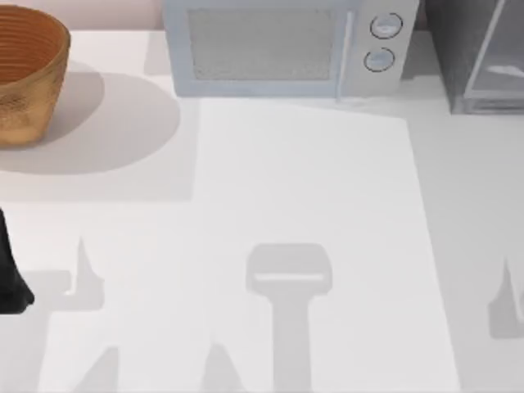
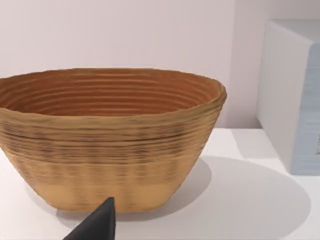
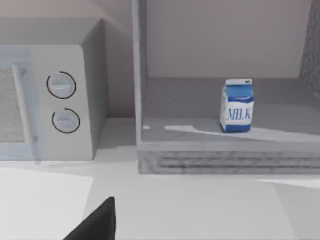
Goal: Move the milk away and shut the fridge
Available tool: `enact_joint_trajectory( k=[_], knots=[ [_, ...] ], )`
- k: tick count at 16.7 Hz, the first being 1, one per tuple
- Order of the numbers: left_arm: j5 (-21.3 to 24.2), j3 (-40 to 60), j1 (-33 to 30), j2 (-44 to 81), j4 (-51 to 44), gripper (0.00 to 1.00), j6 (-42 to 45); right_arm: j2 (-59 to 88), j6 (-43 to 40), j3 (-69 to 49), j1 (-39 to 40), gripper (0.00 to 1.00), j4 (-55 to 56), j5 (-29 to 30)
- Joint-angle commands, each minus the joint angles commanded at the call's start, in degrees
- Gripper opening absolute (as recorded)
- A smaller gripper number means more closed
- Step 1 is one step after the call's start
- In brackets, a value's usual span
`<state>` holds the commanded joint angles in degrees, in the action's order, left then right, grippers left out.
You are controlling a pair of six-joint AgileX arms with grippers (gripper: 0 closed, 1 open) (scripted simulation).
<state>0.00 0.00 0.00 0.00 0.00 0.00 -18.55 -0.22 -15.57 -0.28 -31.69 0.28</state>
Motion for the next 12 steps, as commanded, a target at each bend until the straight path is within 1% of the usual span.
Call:
enact_joint_trajectory(
  k=[7,10,12],
  knots=[
    [0.00,0.00,0.00,0.00,0.00,1.00,0.00,-18.53,-0.33,-15.17,0.35,1.00,-35.93,-0.13],
    [0.00,0.00,0.00,0.00,0.00,1.00,0.00,-24.14,-0.40,-19.77,0.31,1.00,-46.57,-0.02],
    [0.00,0.00,0.00,0.00,0.00,1.00,0.00,-26.49,-0.42,-21.70,0.27,1.00,-50.74,0.05]
  ],
)
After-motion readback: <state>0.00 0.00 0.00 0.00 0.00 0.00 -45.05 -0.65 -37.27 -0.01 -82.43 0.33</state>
